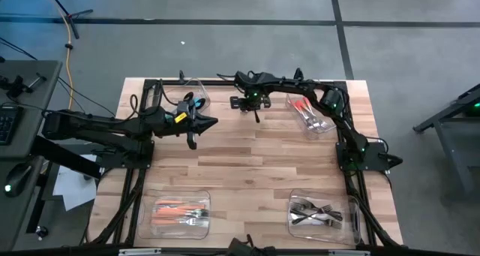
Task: Sort silverware by color (type)
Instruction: Put the black fork into the bottom right transparent bin
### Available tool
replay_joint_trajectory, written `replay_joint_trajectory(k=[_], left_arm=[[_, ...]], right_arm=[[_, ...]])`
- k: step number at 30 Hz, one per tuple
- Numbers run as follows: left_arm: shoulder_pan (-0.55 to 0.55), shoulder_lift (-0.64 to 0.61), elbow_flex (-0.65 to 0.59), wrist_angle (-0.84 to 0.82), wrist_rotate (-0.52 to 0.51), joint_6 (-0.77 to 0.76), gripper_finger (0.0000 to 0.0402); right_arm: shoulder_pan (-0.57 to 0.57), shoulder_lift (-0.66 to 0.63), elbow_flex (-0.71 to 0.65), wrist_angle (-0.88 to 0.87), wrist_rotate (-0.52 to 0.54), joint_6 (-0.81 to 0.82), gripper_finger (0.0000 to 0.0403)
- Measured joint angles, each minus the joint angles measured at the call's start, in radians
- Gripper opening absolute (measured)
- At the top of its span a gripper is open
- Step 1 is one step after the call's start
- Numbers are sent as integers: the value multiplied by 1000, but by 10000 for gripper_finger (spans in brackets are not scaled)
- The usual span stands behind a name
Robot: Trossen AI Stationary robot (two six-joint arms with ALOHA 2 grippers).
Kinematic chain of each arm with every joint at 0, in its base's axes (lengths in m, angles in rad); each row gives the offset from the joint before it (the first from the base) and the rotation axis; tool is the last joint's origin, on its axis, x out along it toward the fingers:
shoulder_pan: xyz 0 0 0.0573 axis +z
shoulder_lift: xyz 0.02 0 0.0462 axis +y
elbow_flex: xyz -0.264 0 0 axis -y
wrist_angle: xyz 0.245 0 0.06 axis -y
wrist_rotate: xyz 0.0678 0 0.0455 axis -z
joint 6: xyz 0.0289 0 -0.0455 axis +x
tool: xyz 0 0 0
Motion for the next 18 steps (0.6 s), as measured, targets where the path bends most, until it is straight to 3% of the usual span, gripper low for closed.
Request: replay_joint_trajectory(k=[9,18], left_arm=[[0,0,0,0,27,19,0],[0,0,0,0,28,-1,0]], right_arm=[[13,0,-1,-58,26,-35,11],[46,0,-1,-65,-22,-106,1]])
